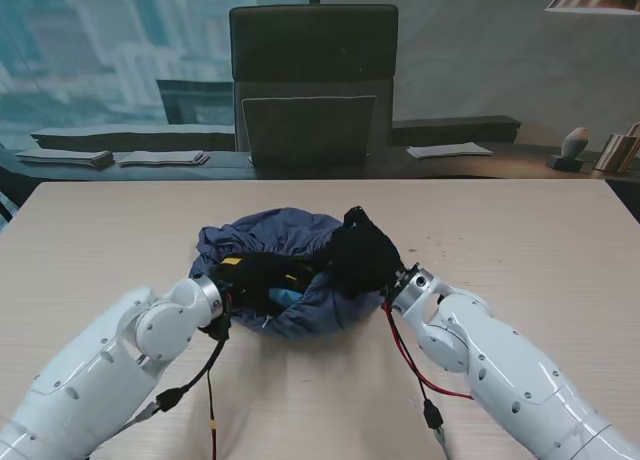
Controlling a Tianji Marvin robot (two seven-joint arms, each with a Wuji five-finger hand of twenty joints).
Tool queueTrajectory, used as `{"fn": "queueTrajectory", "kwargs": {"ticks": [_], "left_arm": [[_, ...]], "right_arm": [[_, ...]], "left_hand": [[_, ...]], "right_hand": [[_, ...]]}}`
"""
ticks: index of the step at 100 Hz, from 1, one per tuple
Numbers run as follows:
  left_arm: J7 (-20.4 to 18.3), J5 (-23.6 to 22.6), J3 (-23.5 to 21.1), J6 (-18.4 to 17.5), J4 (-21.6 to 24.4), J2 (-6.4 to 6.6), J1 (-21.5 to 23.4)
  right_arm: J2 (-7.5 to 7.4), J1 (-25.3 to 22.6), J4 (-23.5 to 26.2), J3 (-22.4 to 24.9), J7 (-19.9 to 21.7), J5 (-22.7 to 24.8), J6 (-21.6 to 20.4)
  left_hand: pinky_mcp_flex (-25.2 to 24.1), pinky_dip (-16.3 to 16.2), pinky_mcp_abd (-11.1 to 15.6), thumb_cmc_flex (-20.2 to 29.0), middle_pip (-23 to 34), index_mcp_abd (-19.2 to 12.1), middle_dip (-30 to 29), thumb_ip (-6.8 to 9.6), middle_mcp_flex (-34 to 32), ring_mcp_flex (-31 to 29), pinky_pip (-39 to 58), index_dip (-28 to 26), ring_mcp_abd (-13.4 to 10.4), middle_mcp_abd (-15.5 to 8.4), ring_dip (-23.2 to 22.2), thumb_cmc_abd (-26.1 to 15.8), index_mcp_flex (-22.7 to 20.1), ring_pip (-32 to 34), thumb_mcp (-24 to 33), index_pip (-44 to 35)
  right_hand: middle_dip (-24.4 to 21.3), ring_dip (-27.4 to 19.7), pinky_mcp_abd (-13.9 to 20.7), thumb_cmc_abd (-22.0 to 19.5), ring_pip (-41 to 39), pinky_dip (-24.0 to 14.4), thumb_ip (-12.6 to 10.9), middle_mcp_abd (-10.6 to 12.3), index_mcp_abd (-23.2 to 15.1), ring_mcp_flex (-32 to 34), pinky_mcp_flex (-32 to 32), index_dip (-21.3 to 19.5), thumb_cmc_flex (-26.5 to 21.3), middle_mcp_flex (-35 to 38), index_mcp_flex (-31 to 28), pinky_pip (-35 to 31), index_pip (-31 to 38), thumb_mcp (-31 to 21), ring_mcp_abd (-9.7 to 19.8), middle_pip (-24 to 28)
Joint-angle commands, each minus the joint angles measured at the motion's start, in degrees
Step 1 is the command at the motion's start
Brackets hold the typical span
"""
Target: Fit a rain cover over a backpack
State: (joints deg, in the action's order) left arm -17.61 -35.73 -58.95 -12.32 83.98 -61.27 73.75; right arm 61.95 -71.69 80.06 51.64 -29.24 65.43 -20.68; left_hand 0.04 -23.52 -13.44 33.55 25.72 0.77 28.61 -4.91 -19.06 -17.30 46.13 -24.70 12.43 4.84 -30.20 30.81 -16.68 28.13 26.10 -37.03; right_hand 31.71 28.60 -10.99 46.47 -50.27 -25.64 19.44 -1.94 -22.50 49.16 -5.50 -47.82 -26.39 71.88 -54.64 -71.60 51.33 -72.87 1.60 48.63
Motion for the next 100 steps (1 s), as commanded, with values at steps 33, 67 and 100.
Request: {"fn": "queueTrajectory", "kwargs": {"ticks": [33,67,100], "left_arm": [[-7.2,-1.9,-13.5,2.3,13.9,3.03,9.6],[-2.3,-24.7,-13.2,12.5,11.0,2.75,10.9],[-3.7,-30.2,-8.4,19.1,4.7,3.14,7.2]], "right_arm": [[-0.85,-2.7,-0.5,2.5,1.0,0.2,-1.9],[-0.79,-3.9,1.2,2.7,3.8,-0.9,-2.9],[-0.79,-4.3,1.2,3.3,3.5,-0.9,-3.0]], "left_hand": [[-2.7,1.5,1.4,0.0,-4.3,-2.4,-3.2,1.42,6.1,4.9,-2.4,0.5,0.6,1.2,2.3,-0.9,1.6,-4.6,-8.3,-1.4],[-2.9,-0.7,3.5,1.7,-6.0,-1.2,-3.7,1.84,7.9,8.2,2.2,8.5,-0.5,2.0,1.8,-2.0,8.3,-2.2,6.4,11.3],[-4.2,-0.1,2.7,-1.0,-3.8,4.1,0.1,0.81,7.8,7.6,1.5,7.4,-0.3,2.6,1.6,-0.8,8.0,-1.8,3.4,8.7]], "right_hand": [[-0.9,-0.7,-1.3,-2.5,0.9,1.0,-0.3,0.3,-4.7,0.2,0.5,-0.4,-0.3,-1.9,-0.9,0.4,4.2,-1.8,1.6,-0.4],[-0.8,-0.7,-1.5,-2.5,1.1,1.0,-0.4,0.2,-4.3,0.6,0.2,-0.3,-0.4,-2.3,-0.9,0.5,4.3,-1.6,1.3,-0.3],[-0.7,-0.6,-1.5,-2.6,1.1,1.1,-0.5,0.0,-4.0,0.7,0.2,-0.1,-0.4,-2.3,-1.0,0.5,4.3,-1.4,1.3,0.1]]}}
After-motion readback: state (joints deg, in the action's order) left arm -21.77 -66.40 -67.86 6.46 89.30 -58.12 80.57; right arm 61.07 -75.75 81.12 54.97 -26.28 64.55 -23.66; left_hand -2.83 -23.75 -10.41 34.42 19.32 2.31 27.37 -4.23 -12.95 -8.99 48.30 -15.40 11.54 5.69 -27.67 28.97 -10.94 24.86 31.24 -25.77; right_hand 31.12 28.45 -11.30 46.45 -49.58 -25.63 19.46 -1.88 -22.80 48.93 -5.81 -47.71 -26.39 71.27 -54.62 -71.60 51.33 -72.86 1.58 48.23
